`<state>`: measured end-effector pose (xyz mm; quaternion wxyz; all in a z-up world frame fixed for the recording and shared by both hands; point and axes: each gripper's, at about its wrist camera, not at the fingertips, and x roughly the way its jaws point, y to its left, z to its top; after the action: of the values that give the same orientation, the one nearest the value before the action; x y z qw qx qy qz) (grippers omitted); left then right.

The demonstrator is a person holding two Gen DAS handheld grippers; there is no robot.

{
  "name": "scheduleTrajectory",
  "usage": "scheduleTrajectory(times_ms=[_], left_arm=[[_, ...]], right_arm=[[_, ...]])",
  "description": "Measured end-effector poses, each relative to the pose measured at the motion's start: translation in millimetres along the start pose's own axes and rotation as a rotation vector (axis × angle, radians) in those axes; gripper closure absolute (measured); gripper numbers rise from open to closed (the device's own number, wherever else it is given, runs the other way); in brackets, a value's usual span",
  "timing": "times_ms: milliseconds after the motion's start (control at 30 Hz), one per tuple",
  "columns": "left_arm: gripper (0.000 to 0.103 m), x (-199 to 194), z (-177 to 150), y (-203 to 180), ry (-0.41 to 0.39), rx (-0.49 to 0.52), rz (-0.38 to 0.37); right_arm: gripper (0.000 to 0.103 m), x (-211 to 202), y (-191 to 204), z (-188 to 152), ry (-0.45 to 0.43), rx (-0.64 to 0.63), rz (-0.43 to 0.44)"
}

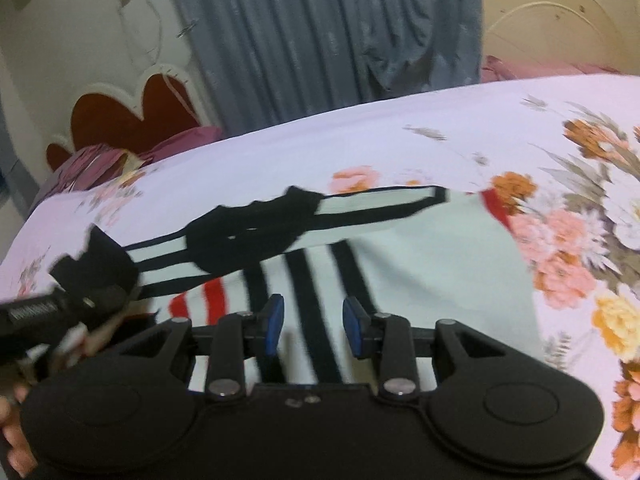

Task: Fold small clothes

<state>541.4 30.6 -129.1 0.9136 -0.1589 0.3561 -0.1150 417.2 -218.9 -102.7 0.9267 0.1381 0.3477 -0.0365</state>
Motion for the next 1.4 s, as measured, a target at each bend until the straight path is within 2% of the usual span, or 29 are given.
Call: scheduleTrajectory(times_ms=[167,233,267,333,367,400,467,567,700,800,867,933,967,1033,1067,1167,1267,1333,1367,1400], left_arm=[[0.099,9,-36,-39,0.106,0.11,0.0],[0.097,8,-48,-49,0.097,0.167,0.01],[0.088,7,-49,-52,0.095,0.193,0.018],[0.038,3,-50,-56,0.097,0.203,-0.058],[0.032,-5,-51,-56,0.086,0.192,-0.094],[0.031,-12,-52,-58,0.065,0.199,-0.08],[0.031,-30,-56,-57,0.022,0.23,-0.034],[0.031,-64,-59,-32,-0.035,0.174,0.043],[0.031,-125,-66,15,-0.111,0.143,0.214],[0.031,-156,-76,52,-0.116,0.116,0.316],[0.031,-163,-84,75,-0.082,0.096,0.375],[0.033,-159,-88,91,-0.052,0.062,0.375],[0.04,-156,-89,96,-0.047,0.063,0.371],[0.045,-148,-88,101,-0.031,0.078,0.369],[0.047,-141,-87,100,-0.039,0.082,0.366],[0.051,-133,-81,103,-0.045,0.106,0.373],[0.052,-123,-81,96,-0.038,0.156,0.375],[0.052,-125,-81,96,-0.041,0.156,0.367],[0.052,-123,-80,97,-0.043,0.149,0.362],[0.052,-124,-80,98,-0.046,0.142,0.358]], right_arm=[[0.071,-5,-24,-2,0.005,0.056,-0.013],[0.069,-6,-31,-2,0.015,0.077,-0.011],[0.065,-8,-34,-3,0.018,0.085,-0.007],[0.056,-11,-38,-3,0.019,0.106,0.007],[0.056,-11,-40,-3,0.022,0.114,0.017],[0.056,-10,-40,-3,0.028,0.122,0.029],[0.056,-6,-39,-3,0.044,0.139,0.064],[0.056,0,-33,-1,0.068,0.162,0.12],[0.056,15,-22,-1,0.116,0.212,0.206],[0.056,23,-11,-2,0.132,0.208,0.229],[0.056,29,-5,-3,0.141,0.205,0.236],[0.056,37,3,-3,0.161,0.2,0.237],[0.056,41,8,-3,0.171,0.187,0.23],[0.058,47,17,-2,0.173,0.152,0.215],[0.062,49,21,-1,0.174,0.137,0.209],[0.084,55,31,2,0.179,0.069,0.166],[0.085,53,36,7,0.177,0.018,0.15],[0.076,47,34,10,0.166,0.028,0.14],[0.064,41,29,10,0.164,0.062,0.149],[0.043,37,26,10,0.159,0.095,0.156]])
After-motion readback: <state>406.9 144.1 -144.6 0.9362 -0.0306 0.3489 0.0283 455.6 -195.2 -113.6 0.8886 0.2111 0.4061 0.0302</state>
